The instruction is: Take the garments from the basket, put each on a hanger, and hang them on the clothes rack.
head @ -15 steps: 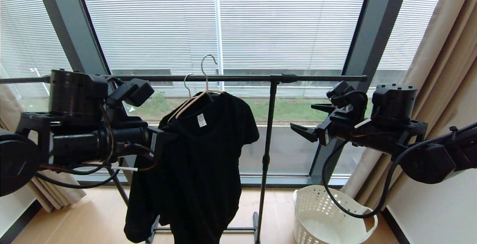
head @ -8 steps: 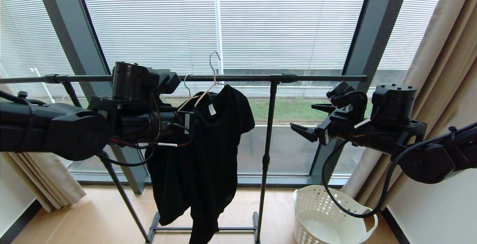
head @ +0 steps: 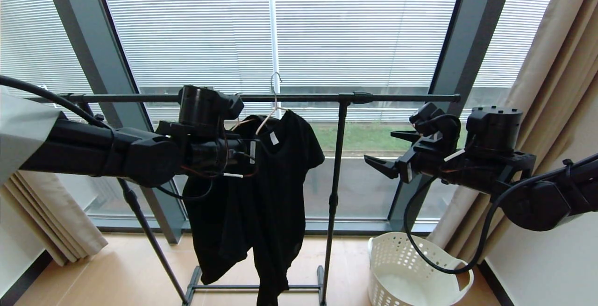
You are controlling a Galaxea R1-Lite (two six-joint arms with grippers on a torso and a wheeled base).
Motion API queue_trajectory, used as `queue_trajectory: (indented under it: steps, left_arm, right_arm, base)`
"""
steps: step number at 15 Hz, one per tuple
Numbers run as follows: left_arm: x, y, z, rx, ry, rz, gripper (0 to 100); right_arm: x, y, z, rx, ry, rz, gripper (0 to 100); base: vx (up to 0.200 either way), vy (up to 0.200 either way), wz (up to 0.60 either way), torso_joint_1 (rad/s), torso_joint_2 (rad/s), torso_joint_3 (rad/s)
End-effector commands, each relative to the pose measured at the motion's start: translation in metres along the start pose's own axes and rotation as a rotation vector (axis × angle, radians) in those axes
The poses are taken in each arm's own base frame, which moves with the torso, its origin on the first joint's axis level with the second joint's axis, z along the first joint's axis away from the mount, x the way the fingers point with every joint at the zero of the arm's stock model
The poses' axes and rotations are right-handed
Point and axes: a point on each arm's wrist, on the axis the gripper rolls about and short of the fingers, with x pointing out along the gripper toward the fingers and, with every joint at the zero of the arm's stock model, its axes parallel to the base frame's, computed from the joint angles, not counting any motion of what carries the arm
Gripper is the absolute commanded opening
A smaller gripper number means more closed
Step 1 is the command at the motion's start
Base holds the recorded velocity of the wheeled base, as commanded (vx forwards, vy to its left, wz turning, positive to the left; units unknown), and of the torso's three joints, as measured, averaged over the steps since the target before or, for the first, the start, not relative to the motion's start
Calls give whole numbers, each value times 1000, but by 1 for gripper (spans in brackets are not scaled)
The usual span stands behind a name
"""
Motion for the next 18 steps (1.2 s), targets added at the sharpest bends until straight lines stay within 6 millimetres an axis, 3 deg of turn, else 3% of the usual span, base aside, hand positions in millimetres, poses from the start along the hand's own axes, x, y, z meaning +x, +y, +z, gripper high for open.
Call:
queue_trajectory:
  steps: [1,5,14,15,17,18]
  left_arm:
    - [14,2,-5,-12,18,14,0]
    - [30,4,-13,-50,43,21,0]
    - [33,6,-13,-69,45,24,0]
    - [32,6,-13,-69,45,24,100]
    - [25,5,-12,-70,42,25,100]
    - [0,2,-7,-65,21,19,100]
  right_arm:
    - [1,0,-1,0,3,2,100]
    - [1,1,-3,2,10,3,100]
    - [4,1,-8,0,22,7,100]
    - [4,1,-8,0,22,5,100]
    - [4,1,-8,-8,24,6,100]
    - [4,1,-9,-9,25,8,100]
  base:
    - [0,0,0,0,0,0]
    - [0,0,0,0,0,0]
    - [0,0,0,0,0,0]
    - [0,0,0,0,0,0]
    - [0,0,0,0,0,0]
    - [0,0,0,0,0,0]
